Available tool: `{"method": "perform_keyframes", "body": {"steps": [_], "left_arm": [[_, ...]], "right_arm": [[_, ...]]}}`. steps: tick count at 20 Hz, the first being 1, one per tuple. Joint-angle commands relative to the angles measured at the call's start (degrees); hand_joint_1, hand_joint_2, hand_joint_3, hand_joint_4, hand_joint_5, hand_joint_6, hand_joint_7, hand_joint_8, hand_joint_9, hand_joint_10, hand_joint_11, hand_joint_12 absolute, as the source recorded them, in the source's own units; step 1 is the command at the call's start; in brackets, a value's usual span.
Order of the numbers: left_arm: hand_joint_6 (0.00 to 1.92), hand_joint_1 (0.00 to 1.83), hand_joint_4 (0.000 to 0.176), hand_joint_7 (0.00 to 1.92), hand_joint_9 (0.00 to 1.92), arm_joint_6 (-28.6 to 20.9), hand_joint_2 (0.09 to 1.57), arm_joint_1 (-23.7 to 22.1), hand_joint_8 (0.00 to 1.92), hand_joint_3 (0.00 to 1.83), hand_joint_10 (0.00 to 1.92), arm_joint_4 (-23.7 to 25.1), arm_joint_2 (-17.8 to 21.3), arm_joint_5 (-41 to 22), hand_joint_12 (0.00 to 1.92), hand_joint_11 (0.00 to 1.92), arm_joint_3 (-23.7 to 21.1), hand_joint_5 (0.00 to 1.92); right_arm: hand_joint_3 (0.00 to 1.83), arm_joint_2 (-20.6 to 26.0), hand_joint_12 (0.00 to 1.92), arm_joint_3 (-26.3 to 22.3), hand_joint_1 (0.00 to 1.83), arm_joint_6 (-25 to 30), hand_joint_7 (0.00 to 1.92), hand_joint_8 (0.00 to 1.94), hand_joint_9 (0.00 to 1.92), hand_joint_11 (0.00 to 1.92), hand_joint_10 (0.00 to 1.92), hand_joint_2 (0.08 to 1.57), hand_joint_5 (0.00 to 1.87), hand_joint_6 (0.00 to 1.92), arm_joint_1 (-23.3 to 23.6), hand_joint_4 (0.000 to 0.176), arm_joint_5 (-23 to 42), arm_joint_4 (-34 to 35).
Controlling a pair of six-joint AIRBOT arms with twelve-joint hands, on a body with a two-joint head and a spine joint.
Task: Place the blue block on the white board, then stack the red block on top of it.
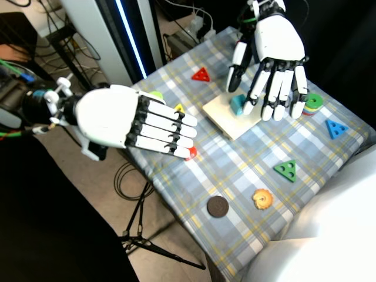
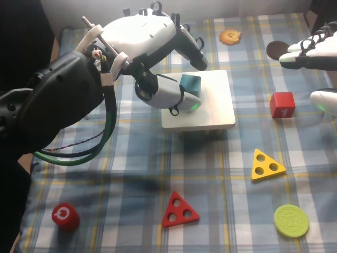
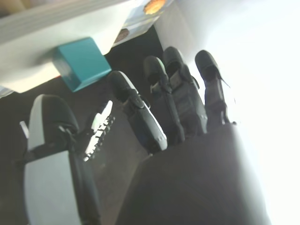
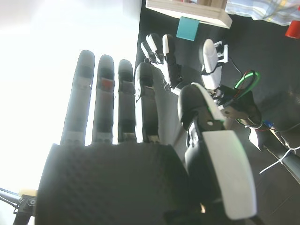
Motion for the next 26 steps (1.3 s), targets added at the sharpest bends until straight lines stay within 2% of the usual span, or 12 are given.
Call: {"method": "perform_keyframes", "body": {"steps": [1,3,7,10,11,12,14,16,18,20,23,26], "left_arm": [[0.0,0.83,0.152,0.58,0.48,-0.1,0.94,-0.2,0.0,0.0,0.0,1.5,0.0,-5.9,0.54,0.01,0.0,0.81],[0.0,0.76,0.175,0.47,0.42,-0.1,0.92,-0.2,0.0,0.0,0.0,1.5,0.3,-6.0,0.52,0.0,-0.2,0.57],[0.0,0.68,0.155,0.31,0.29,-1.0,0.87,0.5,0.0,0.0,0.0,1.8,1.4,-7.7,0.39,0.0,-1.5,0.3],[0.0,0.64,0.176,0.26,0.26,-9.6,0.85,1.7,0.0,0.0,0.0,5.1,4.1,-11.5,0.27,0.0,-3.5,0.24],[0.0,0.63,0.176,0.23,0.23,-12.2,0.84,2.3,0.0,0.0,0.0,6.3,5.4,-13.6,0.41,0.0,-4.7,0.22],[0.01,0.64,0.176,0.23,0.23,-14.7,0.82,3.3,0.0,0.0,0.0,7.7,7.2,-16.3,0.6,0.0,-6.4,0.24],[0.01,0.64,0.176,0.23,0.2,-21.1,0.83,5.8,0.0,0.0,0.01,10.1,10.9,-22.4,0.56,0.0,-9.6,0.22],[0.01,0.64,0.162,0.23,0.19,-30.0,0.82,9.2,0.0,0.0,0.01,12.5,13.9,-28.0,0.51,0.0,-11.8,0.23],[0.0,0.68,0.115,0.22,0.19,-37.8,0.82,12.4,0.0,0.0,0.0,14.5,16.3,-32.5,0.51,0.0,-13.2,0.24],[0.01,0.74,0.087,0.23,0.19,-45.9,0.83,15.2,0.0,0.0,0.0,16.5,18.7,-36.7,0.56,0.0,-14.0,0.27],[0.01,0.73,0.075,0.23,0.17,-53.3,0.84,17.8,0.0,0.0,0.0,18.1,20.4,-39.8,0.49,0.0,-14.1,0.29],[0.0,0.76,0.075,0.22,0.17,-56.5,0.84,19.8,0.0,0.0,0.0,18.0,20.9,-41.9,0.49,0.0,-14.2,0.28]], "right_arm": [[0.0,0.0,0.12,0.3,0.33,0.3,0.47,0.0,0.45,0.42,0.0,1.39,0.47,0.0,0.7,0.0,6.7,1.5],[0.0,0.0,0.12,0.3,0.37,0.3,0.45,0.0,0.43,0.4,0.0,1.37,0.45,0.0,0.7,0.0,6.7,1.5],[0.0,-0.2,0.12,0.3,0.51,0.3,0.42,0.0,0.4,0.38,0.0,1.29,0.42,0.0,0.7,0.0,6.7,1.5],[0.01,-1.3,0.51,1.1,0.69,0.3,0.43,0.0,0.41,0.21,0.0,1.17,0.43,0.0,1.8,0.0,5.4,1.4],[0.0,-1.9,0.68,1.7,0.69,0.3,0.44,0.0,0.42,0.15,0.0,1.15,0.44,0.0,2.5,0.005,4.3,1.2],[0.0,-2.7,0.72,2.6,0.72,0.3,0.44,0.0,0.43,0.15,0.0,1.12,0.45,0.0,3.8,0.013,2.5,0.7],[0.0,-4.3,0.74,4.2,0.77,0.3,0.45,0.0,0.45,0.16,0.01,1.08,0.47,0.01,5.9,0.007,-1.2,-0.3],[0.0,-5.7,0.76,5.5,0.79,-0.1,0.45,0.0,0.46,0.16,0.0,1.05,0.48,0.0,7.3,0.0,-4.3,-0.9],[0.0,-6.6,0.82,6.3,0.84,-1.7,0.45,0.0,0.47,0.16,0.0,1.03,0.49,0.0,8.7,0.001,-7.0,-0.9],[0.0,-7.8,0.87,7.0,0.86,-4.4,0.44,0.0,0.47,0.13,0.0,1.03,0.51,0.0,10.6,0.022,-10.6,-0.9],[0.0,-9.1,0.89,8.3,0.89,-6.6,0.46,0.01,0.49,0.13,0.01,1.03,0.54,0.01,12.1,0.019,-14.5,-1.1],[0.0,-10.3,0.89,10.0,0.91,-6.6,0.46,0.0,0.49,0.13,0.0,1.03,0.54,0.01,12.3,0.042,-17.3,-1.1]]}}
